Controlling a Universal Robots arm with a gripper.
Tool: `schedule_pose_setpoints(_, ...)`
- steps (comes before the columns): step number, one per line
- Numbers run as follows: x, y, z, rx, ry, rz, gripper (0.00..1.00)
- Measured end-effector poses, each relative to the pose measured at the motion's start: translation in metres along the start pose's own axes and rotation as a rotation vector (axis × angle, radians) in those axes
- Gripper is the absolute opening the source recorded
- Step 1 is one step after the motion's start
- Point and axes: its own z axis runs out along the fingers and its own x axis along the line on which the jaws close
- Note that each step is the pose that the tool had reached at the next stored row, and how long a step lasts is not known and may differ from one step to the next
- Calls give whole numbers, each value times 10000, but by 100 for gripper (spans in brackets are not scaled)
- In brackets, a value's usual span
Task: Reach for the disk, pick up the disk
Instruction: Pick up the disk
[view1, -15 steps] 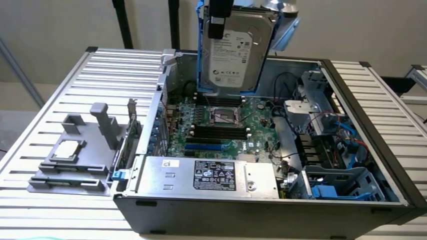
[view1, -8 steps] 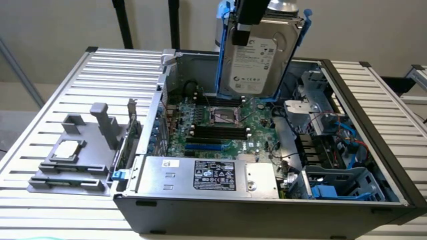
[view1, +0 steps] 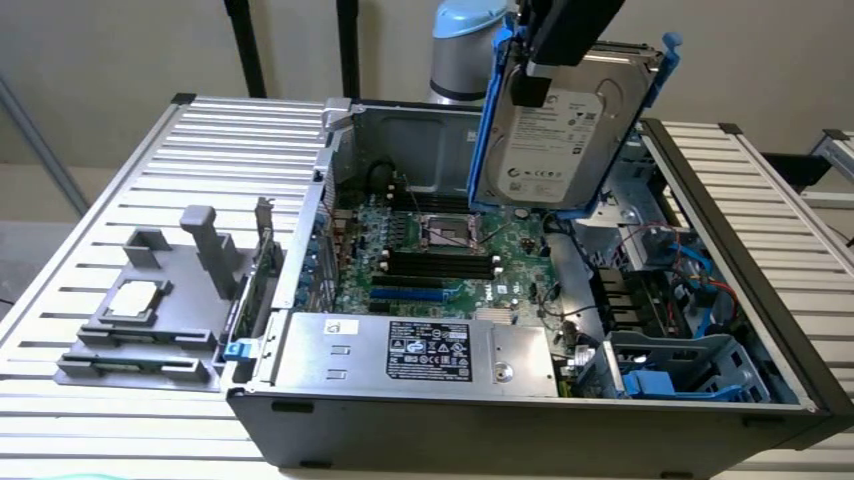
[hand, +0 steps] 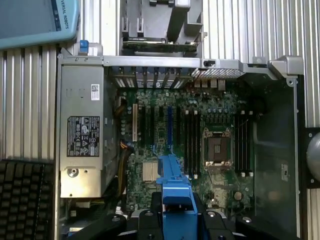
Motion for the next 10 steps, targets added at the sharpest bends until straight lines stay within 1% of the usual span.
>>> schedule_pose_setpoints(10, 228, -381, -31, 0, 0, 0, 33)
